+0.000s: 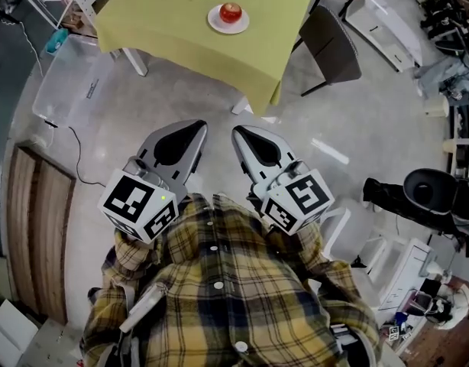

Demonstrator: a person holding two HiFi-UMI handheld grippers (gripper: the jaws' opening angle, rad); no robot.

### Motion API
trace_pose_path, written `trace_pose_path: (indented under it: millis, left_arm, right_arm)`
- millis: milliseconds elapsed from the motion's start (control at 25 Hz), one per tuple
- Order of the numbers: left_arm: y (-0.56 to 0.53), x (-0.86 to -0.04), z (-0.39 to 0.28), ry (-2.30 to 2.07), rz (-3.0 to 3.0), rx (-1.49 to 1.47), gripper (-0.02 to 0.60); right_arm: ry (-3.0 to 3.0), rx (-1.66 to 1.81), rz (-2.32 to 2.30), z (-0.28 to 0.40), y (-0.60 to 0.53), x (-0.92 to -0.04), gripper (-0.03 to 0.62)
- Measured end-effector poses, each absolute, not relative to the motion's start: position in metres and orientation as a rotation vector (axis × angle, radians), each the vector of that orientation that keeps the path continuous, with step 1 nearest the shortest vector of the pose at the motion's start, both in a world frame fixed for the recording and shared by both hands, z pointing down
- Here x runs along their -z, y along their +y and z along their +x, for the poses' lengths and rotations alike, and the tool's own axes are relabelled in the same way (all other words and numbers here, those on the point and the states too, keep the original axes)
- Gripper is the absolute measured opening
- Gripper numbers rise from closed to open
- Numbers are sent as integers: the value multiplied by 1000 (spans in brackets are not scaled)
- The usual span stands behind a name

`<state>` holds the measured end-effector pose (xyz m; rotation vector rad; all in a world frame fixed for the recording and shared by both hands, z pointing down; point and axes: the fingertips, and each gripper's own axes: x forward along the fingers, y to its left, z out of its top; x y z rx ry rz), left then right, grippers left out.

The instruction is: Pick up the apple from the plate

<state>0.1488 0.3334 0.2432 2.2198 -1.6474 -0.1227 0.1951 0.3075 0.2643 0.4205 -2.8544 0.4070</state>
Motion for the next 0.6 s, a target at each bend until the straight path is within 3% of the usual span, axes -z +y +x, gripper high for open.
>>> trace_pose_path:
  millis: [280, 600]
  left_arm:
    - [310, -244, 93, -1575, 2249, 93, 8]
    - [282, -261, 75, -1472, 2253, 67, 8]
  right_arm:
    - [-2832, -442, 519, 141, 280, -265, -3]
    - [-2758, -551, 593, 125, 259, -289, -3]
